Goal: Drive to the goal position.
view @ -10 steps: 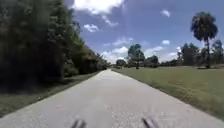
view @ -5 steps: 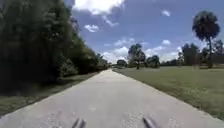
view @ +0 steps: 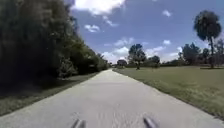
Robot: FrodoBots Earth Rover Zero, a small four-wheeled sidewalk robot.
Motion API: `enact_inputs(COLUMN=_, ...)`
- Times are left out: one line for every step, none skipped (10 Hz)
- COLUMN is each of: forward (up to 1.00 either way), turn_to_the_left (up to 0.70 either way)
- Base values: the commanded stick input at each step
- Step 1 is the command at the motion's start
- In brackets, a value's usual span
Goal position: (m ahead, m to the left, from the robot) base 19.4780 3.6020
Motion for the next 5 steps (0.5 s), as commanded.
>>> enact_inputs(forward=0.50, turn_to_the_left=0.00)
enact_inputs(forward=0.50, turn_to_the_left=0.00)
enact_inputs(forward=0.50, turn_to_the_left=0.23)
enact_inputs(forward=0.50, turn_to_the_left=0.50)
enact_inputs(forward=0.50, turn_to_the_left=0.24)
